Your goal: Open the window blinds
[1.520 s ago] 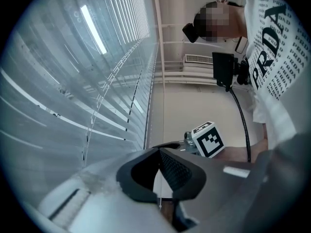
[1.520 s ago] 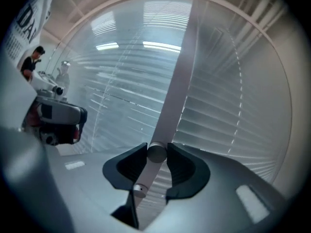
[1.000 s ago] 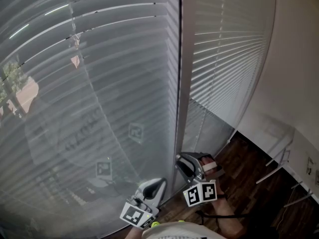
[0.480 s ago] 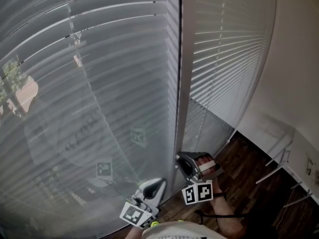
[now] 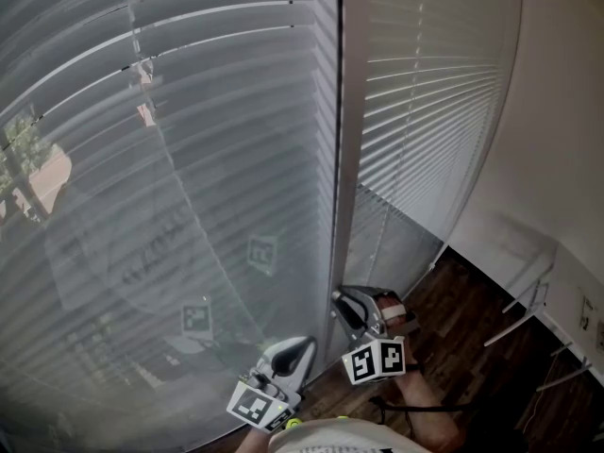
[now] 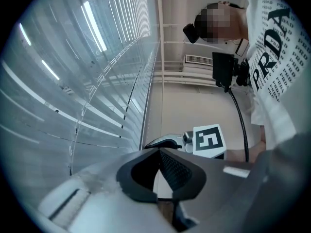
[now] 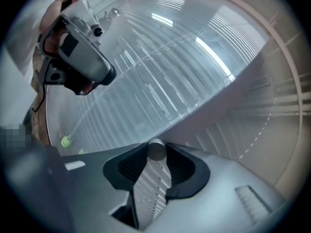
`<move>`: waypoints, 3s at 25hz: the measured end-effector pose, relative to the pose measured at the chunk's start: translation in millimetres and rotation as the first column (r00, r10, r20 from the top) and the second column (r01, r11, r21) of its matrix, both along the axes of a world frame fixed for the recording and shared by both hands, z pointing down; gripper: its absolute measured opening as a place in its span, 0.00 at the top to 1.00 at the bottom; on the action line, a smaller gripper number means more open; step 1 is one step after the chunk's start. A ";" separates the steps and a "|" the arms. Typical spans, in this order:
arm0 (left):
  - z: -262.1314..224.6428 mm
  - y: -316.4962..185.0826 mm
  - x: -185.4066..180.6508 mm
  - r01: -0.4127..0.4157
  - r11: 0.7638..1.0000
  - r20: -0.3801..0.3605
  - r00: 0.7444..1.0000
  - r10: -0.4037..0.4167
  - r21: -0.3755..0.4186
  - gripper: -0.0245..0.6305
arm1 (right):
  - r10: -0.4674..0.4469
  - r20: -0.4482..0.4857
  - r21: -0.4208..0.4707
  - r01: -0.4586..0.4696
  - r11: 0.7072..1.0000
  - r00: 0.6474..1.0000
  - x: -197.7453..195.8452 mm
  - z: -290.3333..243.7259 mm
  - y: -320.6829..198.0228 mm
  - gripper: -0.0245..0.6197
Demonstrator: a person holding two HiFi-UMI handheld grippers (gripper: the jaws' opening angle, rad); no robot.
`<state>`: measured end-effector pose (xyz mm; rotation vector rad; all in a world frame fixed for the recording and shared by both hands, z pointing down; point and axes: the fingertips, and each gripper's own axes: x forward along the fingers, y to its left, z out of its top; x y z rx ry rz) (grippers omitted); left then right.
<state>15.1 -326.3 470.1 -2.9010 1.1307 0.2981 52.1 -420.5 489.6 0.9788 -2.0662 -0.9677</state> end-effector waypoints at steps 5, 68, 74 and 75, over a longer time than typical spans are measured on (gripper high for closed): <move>1.3 1.1 -3.7 0.002 1.000 -0.005 1.000 -0.002 -0.007 0.98 | 0.020 0.129 -0.086 -0.009 0.996 0.991 0.8 -1.1 -1.1 0.77; -1.7 -6.2 4.4 -0.024 1.000 0.007 1.000 0.025 -0.009 0.98 | -0.003 -0.273 0.172 0.052 0.984 0.962 -2.2 2.1 1.8 0.74; -1.8 -6.9 6.2 -0.022 1.000 -0.009 1.000 0.022 -0.018 0.98 | -0.011 -0.107 0.089 0.020 0.996 0.994 -2.2 0.4 2.2 0.76; -2.4 -6.8 6.8 -0.022 1.000 -0.015 1.000 0.022 -0.019 0.98 | -0.011 -0.077 0.071 0.016 0.997 0.997 -2.2 -0.3 2.2 0.76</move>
